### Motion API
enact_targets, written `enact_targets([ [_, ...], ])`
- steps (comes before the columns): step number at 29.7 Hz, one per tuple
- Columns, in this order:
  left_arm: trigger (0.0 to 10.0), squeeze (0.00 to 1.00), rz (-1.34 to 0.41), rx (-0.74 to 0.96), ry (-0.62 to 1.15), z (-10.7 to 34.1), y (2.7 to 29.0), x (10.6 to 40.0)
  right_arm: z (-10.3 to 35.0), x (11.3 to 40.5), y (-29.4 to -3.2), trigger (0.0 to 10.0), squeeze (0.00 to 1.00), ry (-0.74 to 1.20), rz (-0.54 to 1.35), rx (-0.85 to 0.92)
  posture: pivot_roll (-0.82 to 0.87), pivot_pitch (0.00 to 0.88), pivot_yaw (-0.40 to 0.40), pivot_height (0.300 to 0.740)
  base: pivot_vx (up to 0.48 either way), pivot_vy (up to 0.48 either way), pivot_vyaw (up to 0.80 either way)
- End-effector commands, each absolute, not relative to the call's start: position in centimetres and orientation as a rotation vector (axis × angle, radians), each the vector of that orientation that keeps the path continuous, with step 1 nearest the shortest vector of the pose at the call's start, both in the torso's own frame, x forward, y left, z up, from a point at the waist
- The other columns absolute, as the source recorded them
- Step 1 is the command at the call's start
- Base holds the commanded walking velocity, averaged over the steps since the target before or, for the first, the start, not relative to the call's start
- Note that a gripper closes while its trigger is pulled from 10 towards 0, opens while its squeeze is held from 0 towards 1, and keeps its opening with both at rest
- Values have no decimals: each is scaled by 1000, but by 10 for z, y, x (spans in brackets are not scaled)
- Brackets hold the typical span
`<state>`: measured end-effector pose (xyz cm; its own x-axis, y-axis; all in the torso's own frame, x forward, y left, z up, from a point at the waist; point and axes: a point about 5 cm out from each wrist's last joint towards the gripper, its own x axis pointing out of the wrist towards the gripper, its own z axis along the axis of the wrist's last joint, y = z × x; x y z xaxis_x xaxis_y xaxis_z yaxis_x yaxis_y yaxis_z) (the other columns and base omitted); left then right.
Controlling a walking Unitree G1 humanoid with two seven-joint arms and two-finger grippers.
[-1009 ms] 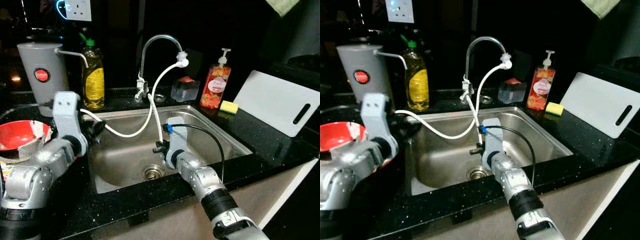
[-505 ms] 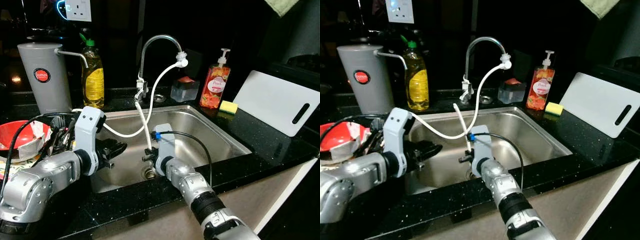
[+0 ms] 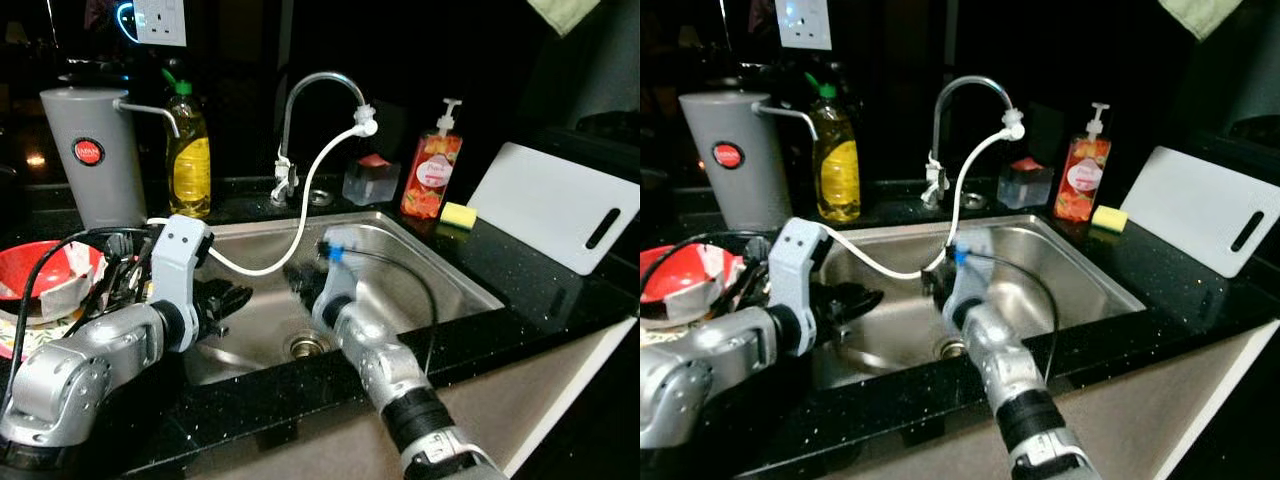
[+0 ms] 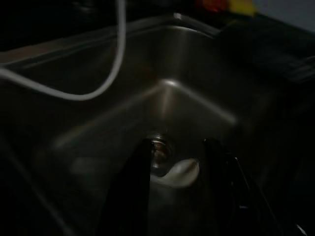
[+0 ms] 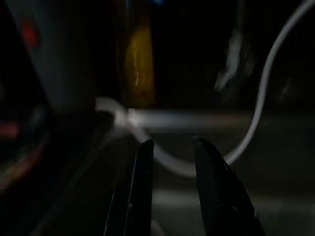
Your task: Kitchen organization
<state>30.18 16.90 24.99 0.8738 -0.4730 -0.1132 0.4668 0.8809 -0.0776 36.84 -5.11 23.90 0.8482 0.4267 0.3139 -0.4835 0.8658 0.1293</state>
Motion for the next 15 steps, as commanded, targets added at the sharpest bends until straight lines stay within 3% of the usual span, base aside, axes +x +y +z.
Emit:
enact_targets([
  [1,10000,0,-460,-61,109,254,172,305,243,366,-64,10000,0,-319,437,233,-39,0,-93,740,0,0,0],
  [7,10000,0,-476,-25,62,261,170,300,275,340,-84,10000,0,-486,361,255,-47,0,-90,740,0,0,0],
  [15,10000,0,-455,92,54,260,171,294,266,324,-89,10000,0,-482,278,232,-55,0,-72,740,0,0,0],
])
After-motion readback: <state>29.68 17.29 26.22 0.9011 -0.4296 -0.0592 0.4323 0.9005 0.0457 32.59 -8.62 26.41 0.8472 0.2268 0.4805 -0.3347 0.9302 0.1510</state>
